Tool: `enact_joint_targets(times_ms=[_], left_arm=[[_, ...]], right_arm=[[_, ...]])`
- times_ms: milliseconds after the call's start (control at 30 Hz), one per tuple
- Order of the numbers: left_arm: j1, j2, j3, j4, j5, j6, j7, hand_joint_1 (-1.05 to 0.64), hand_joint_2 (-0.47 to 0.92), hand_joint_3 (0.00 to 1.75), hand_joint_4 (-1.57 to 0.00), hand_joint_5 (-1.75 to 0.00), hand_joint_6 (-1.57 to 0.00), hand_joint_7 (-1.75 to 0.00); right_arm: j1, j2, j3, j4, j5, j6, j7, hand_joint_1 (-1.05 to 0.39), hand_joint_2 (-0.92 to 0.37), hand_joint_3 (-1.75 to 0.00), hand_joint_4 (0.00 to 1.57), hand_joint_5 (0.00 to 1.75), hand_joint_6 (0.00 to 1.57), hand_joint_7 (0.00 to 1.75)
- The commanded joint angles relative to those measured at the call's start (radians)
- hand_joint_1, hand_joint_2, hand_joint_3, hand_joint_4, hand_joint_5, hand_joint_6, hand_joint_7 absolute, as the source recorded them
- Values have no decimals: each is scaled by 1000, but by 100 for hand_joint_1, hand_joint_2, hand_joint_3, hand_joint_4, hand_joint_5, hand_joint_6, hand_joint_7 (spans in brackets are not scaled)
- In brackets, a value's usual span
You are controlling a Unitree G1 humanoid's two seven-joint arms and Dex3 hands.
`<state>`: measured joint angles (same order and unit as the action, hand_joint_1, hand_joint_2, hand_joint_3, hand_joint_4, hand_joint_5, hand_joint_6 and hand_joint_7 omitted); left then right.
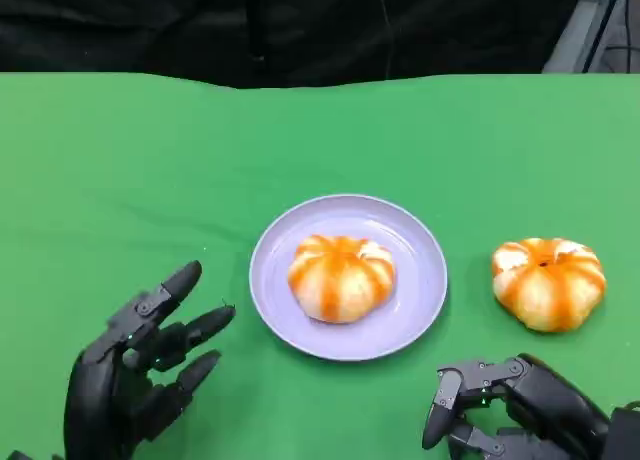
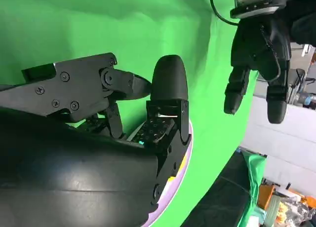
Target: Grasp the bread from the table and place it into the plate.
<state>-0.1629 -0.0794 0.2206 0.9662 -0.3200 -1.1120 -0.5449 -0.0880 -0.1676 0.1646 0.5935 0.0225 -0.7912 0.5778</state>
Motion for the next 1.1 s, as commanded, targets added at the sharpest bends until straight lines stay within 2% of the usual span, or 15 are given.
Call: enact_joint_targets(times_ms=[33, 133, 200, 367, 400, 600, 733, 800, 967, 1000, 1067, 1100], left_arm=[[12, 10, 4, 12, 26, -32, 25, -46, 92, 9, -94, -5, -74, -5], [11, 16, 1, 25, 60, -57, 49, -41, 92, 9, -95, -4, -81, -6], [10, 25, -3, 40, 112, -84, 89, -28, 92, 4, -95, -2, -92, -5], [15, 50, -21, 53, 237, -114, 188, -22, 92, 3, -96, -2, -99, -5], [15, 56, -27, 56, 259, -121, 205, -15, 92, 9, -101, -4, -106, -7], [11, 83, -48, 72, 365, -149, 312, 4, 92, 25, -114, -7, -118, -6], [9, 104, -65, 79, 431, -151, 389, 7, 92, 36, -121, -8, -123, -5], [9, 112, -76, 81, 447, -150, 414, 7, 81, 59, -128, -8, -130, -3], [8, 124, -100, 86, 458, -148, 449, 7, 68, 84, -137, -11, -140, -4], [7, 126, -104, 89, 458, -149, 454, 7, 66, 90, -138, -18, -143, -6], [8, 130, -111, 89, 461, -149, 464, 8, 63, 94, -117, -70, -140, -24], [8, 131, -114, 88, 464, -149, 471, 8, 61, 96, -109, -89, -130, -47]], right_arm=[[7, -19, -7, -10, 16, -10, 6, -8, -92, -47, 71, 159, 80, 107], [8, -19, -8, -10, 18, -10, 7, -8, -92, -47, 71, 158, 80, 107], [9, -20, -8, -10, 18, -10, 7, -8, -92, -47, 71, 158, 79, 107], [7, -20, -10, -10, 19, -10, 6, -8, -92, -46, 70, 159, 79, 106], [8, -20, -10, -11, 21, -6, 7, -7, -92, -46, 70, 158, 80, 106], [10, -20, -10, -21, 26, 0, 8, -6, -92, -47, 71, 159, 80, 106], [12, -21, -10, -24, 23, -3, 7, -6, -91, -48, 70, 159, 79, 107], [13, -22, -10, -25, 23, -6, 7, -6, -91, -48, 70, 159, 79, 107], [13, -23, -9, -30, 17, -5, 3, -6, -91, -48, 70, 159, 79, 107], [12, -23, -10, -29, 18, -5, 3, -6, -91, -49, 70, 159, 79, 107], [12, -22, -10, -29, 20, -2, 3, -6, -91, -49, 70, 159, 79, 107], [12, -21, -10, -30, 21, 1, 3, -6, -91, -49, 70, 159, 79, 107]])
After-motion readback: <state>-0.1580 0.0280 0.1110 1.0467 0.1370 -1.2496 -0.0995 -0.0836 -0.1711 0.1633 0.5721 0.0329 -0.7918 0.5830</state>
